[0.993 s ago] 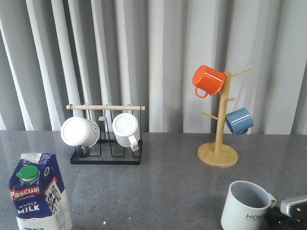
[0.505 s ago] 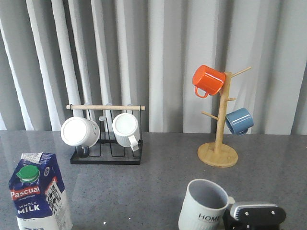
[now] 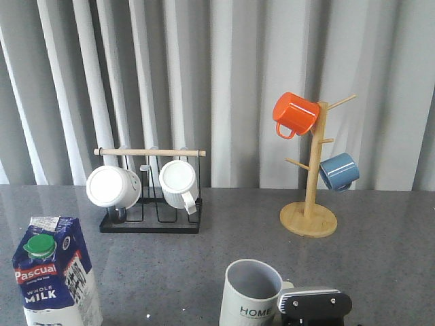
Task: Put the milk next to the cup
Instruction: 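Slide the white HOME mug with the right gripper toward the table center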
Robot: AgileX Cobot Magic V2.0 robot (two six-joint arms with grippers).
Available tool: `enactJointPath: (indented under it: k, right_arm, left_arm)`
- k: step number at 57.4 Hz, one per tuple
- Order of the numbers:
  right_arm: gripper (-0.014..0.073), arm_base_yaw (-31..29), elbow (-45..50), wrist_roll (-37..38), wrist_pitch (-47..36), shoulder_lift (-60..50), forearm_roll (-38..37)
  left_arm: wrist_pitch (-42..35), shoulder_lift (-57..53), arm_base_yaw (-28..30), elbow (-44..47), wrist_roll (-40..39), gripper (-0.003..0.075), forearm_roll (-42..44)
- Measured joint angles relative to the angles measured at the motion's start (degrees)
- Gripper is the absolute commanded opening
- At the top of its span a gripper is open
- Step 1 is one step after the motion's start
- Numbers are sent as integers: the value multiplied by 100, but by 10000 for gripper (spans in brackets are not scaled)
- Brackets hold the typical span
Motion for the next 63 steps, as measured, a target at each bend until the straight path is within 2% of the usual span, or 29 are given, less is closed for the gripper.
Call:
enactJointPath:
  k: [9, 25, 50, 63]
  right_arm:
    - [2, 5, -31, -334, 19, 119, 130]
    - [29, 5, -54, -382, -76, 264, 119]
    - [234, 5, -54, -494, 353, 116, 124]
    - [262, 5, 246, -565, 332, -184, 110]
  left_arm:
    - [0, 0, 0, 0, 0, 540, 0]
    - [0, 0, 0, 0, 0, 540, 0]
    - [0, 0, 0, 0, 0, 540, 0]
    - [0, 0, 0, 0, 0, 540, 0]
